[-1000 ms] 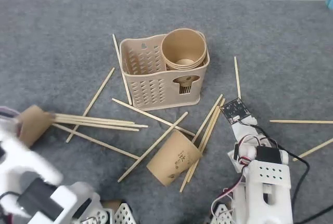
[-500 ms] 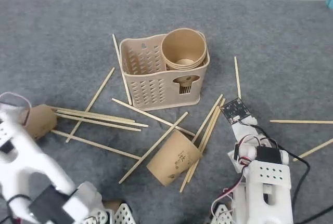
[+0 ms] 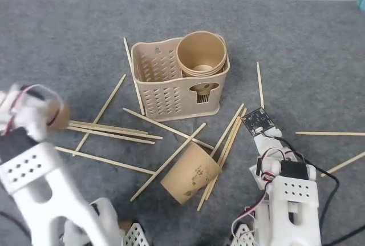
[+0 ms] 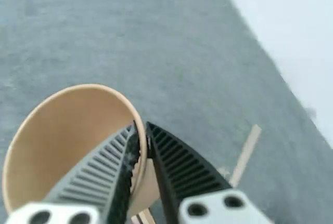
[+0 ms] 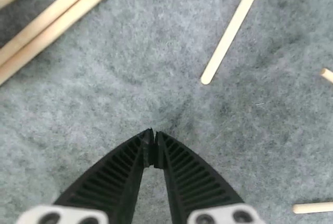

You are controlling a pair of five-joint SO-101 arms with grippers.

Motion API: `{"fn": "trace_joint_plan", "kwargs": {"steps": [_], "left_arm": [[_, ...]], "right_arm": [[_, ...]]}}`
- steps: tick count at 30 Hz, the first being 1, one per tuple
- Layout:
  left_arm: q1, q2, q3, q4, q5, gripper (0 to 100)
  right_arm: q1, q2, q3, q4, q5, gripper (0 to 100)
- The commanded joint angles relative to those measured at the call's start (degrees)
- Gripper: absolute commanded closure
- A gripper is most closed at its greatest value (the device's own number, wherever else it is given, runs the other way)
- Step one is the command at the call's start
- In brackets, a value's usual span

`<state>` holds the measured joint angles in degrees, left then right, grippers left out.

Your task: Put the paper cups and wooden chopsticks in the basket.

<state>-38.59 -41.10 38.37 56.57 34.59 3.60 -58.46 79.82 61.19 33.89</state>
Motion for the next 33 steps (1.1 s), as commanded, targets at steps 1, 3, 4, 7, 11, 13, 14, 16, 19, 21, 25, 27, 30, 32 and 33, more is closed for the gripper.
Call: {"fn": "trace_joint_plan", "kwargs": {"steps": [1,3,4,7,11,13,14,16,19,21,25,27,30,32,33], "left_arm": [[10.4,-2.6,-11.9,8.9,-6.3,99],[13.8,-0.7,-18.1,12.9,-9.9,99],[15.1,0.7,-21.3,14.7,-12.1,99],[18.3,6.9,-31.4,21.0,-18.4,99],[21.4,17.5,-45.0,31.4,-24.0,99],[23.0,22.8,-51.8,35.5,-26.7,99],[24.0,25.0,-55.3,37.3,-28.0,99],[25.9,29.2,-62.6,40.4,-29.4,99],[29.6,34.0,-73.8,44.1,-30.4,99],[31.6,35.5,-78.9,44.1,-30.7,99],[37.3,36.1,-84.6,44.1,-31.1,99],[40.8,36.0,-86.8,44.0,-31.1,99],[47.1,36.1,-90.1,43.4,-30.9,99],[51.7,36.1,-91.5,42.6,-30.9,99],[53.9,36.1,-91.8,41.8,-30.9,99]], "right_arm": [[0.3,-1.2,-0.4,0.7,0.7,99.1],[0.3,-1.2,-0.4,0.7,0.7,99.1],[0.4,-1.2,-0.4,0.7,0.6,99.1],[0.5,-1.2,-0.4,0.8,0.6,99.1],[0.6,-1.2,-0.4,0.8,0.6,99.1],[0.6,-1.2,-0.4,0.8,0.6,99.1],[0.5,-1.2,-0.4,0.8,0.6,99.1],[0.4,-1.2,-0.4,0.8,0.6,99.1],[0.3,-1.2,-0.4,0.8,0.7,99.1],[0.3,-1.2,-0.4,0.7,0.7,99.1],[0.3,-1.2,-0.4,0.7,0.9,99.1],[0.2,-1.2,-0.4,0.5,1.0,99.1],[0.2,-1.2,-0.4,0.4,1.0,99.1],[0.2,-1.2,-0.4,0.4,1.0,99.1],[0.2,-1.2,-0.4,0.4,1.0,99.1]]}}
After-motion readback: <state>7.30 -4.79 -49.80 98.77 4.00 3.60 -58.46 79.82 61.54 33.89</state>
